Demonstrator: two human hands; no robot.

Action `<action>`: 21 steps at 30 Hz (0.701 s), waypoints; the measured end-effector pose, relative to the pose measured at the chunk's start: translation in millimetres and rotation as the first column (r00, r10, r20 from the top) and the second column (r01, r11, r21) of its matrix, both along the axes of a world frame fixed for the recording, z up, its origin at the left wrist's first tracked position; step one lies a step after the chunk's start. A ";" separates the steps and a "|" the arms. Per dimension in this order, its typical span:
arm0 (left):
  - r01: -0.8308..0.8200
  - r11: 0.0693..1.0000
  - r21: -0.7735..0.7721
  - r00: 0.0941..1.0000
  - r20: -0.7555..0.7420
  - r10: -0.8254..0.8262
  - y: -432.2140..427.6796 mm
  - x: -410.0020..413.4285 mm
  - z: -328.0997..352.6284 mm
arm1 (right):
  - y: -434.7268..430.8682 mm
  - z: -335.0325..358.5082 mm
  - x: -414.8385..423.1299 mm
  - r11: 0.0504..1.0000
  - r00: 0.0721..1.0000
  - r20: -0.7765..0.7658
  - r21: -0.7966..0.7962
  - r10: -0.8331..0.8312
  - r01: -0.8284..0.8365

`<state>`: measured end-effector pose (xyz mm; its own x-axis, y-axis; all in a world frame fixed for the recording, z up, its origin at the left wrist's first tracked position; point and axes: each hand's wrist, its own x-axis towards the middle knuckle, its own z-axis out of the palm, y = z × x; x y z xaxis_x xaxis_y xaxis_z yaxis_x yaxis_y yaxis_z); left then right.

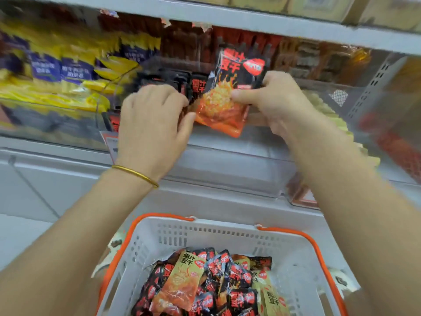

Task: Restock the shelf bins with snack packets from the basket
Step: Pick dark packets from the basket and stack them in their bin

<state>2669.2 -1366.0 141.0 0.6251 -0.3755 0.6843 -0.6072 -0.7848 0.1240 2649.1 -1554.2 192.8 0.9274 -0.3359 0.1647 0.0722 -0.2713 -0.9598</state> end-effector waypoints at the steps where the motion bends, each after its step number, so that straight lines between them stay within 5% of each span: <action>1: -0.034 0.998 0.061 0.999 -0.001 0.034 5.2 6.8 -6.5 | 1.0 -3.0 20.7 1.000 0.998 -0.058 0.007 -0.007 0.008; 6: -0.052 0.993 0.101 0.998 -0.018 0.054 13.9 16.7 -20.8 | -1.6 -49.7 106.2 0.993 0.919 -0.377 -0.076 -0.117 0.095; 9: -0.051 0.994 0.102 0.999 -0.008 0.052 13.2 18.0 -21.5 | -9.0 -65.5 137.7 0.951 0.924 -0.314 -0.279 -0.218 0.130; 14: -0.059 0.994 0.093 0.998 -0.011 0.061 13.1 18.7 -21.4 | 0.1 -66.8 161.7 0.725 0.905 -0.157 -0.659 -0.395 0.202; 16: -0.058 0.994 0.094 0.998 -0.011 0.060 13.1 19.2 -21.4 | 4.8 -70.8 168.1 0.710 0.895 -0.159 -0.672 -0.417 0.211; 21: -0.049 0.995 0.090 0.999 0.004 0.049 14.5 20.3 -22.8 | 5.1 -73.0 166.0 0.859 0.905 -0.241 -0.467 -0.351 0.208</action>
